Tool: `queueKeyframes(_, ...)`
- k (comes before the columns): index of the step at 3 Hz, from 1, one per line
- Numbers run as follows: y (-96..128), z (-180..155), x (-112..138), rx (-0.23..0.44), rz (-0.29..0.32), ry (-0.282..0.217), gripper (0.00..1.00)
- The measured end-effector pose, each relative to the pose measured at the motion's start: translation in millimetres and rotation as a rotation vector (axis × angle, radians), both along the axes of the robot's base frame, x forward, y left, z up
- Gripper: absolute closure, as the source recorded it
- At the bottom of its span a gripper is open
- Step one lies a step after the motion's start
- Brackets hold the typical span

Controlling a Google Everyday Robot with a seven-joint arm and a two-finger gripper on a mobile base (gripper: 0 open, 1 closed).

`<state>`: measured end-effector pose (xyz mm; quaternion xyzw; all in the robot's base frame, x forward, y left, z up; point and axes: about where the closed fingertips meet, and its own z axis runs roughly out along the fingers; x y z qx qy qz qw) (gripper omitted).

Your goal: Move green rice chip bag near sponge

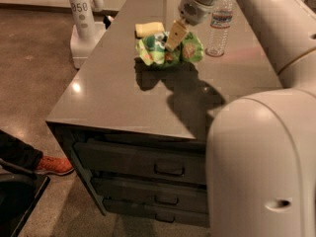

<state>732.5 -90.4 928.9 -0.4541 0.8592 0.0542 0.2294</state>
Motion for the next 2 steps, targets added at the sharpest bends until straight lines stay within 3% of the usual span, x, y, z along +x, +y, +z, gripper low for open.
queueKeyframes(1,10.4,2.3,33.8,0.021,-0.104,-0.039,1.00)
queueKeyframes(2,31.7,5.8,55.3,0.040,-0.134,-0.072,0.97)
